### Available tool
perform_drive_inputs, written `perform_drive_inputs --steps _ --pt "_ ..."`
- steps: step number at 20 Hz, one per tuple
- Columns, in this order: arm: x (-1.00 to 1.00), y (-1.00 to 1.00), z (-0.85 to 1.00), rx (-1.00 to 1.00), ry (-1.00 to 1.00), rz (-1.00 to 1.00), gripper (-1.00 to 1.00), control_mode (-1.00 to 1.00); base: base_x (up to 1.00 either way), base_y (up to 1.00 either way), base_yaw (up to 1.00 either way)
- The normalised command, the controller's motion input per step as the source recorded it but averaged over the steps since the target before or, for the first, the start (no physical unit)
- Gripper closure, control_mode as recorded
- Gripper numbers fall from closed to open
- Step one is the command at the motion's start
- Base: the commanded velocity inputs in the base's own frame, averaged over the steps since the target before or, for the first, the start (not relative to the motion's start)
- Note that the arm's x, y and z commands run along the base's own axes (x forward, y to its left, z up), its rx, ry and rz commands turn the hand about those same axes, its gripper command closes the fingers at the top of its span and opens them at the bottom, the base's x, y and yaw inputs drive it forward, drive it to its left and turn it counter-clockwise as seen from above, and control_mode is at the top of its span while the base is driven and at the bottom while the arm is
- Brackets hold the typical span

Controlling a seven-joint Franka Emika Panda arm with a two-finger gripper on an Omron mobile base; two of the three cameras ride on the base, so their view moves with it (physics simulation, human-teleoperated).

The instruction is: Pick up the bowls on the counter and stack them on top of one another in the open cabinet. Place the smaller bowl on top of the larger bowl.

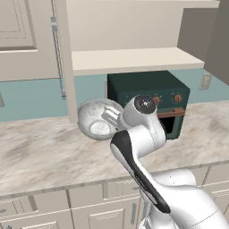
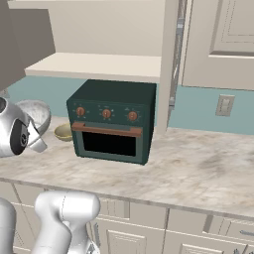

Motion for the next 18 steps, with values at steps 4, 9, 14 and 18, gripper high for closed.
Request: perform_drive_inputs --steps 4,9,14,18 --pt "-0.14 -0.27 0.48 0.06 0.02 -0.12 1.00 -1.00 0.00 0.00 0.00" --pt "-0.14 -0.23 0.46 0.04 0.01 -0.12 1.00 -1.00 0.00 0.00 0.00" --pt "-0.15 -0.17 0.43 0.01 0.01 -0.11 1.00 -1.00 0.00 0.00 0.00" --pt "-0.13 -0.11 0.50 0.00 -0.01 -0.11 1.00 -1.00 0.00 0.00 0.00"
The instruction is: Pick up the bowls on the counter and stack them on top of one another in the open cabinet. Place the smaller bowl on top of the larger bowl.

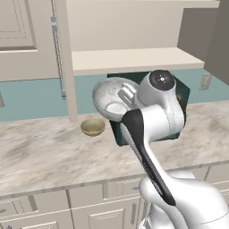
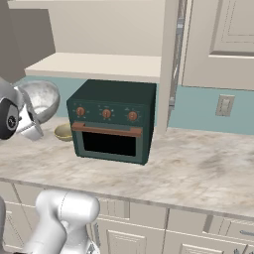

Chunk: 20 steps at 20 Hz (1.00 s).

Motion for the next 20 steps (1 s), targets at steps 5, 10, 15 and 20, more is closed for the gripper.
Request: perform_drive_inputs --steps 5,10,15,20 --pt "-0.08 -0.16 0.57 0.00 -0.01 -0.10 1.00 -1.00 0.00 0.00 0.00" --pt "-0.07 -0.24 0.53 0.00 -0.01 -0.09 1.00 -1.00 0.00 0.00 0.00" --pt "-0.03 -0.29 0.43 0.00 0.00 -0.08 1.00 -1.00 0.00 0.00 0.00" --pt "0.01 -0.24 0.39 0.01 0.01 -0.07 1.00 -1.00 0.00 0.00 0.00"
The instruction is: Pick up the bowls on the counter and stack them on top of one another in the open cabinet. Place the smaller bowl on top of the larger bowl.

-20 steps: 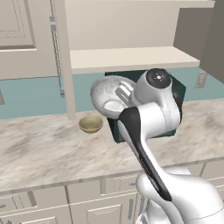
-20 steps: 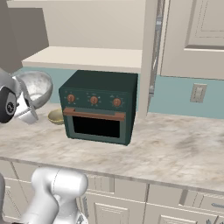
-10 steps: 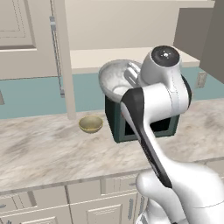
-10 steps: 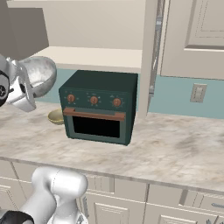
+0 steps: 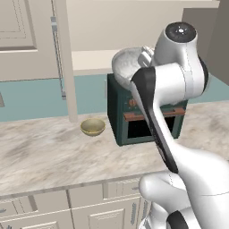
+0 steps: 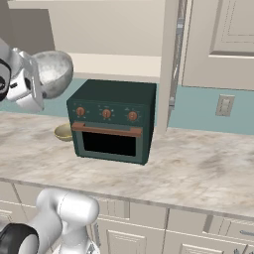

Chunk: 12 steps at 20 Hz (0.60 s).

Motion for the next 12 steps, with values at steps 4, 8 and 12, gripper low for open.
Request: perform_drive_inputs --steps 4,8,12 --pt "0.08 -0.16 0.27 0.00 -0.01 -0.03 1.00 -1.00 0.00 0.00 0.00" --pt "0.07 -0.12 0.07 0.00 -0.03 0.00 1.00 -1.00 0.00 0.00 0.00" --pt "0.09 -0.13 0.02 0.03 -0.03 0.00 1.00 -1.00 0.00 0.00 0.00"
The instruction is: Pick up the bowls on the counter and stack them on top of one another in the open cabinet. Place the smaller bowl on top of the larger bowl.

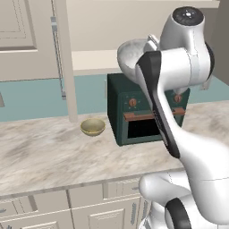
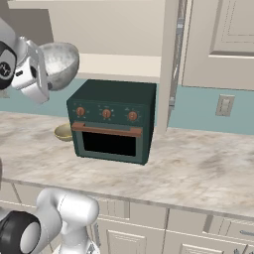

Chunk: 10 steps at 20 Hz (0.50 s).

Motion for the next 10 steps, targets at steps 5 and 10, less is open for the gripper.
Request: perform_drive_inputs --steps 5,10 --pt "0.13 -0.10 0.05 0.03 -0.04 0.00 1.00 -1.00 0.00 0.00 0.00" --pt "0.17 -0.03 0.04 0.02 -0.03 0.00 1.00 -1.00 0.00 0.00 0.00"
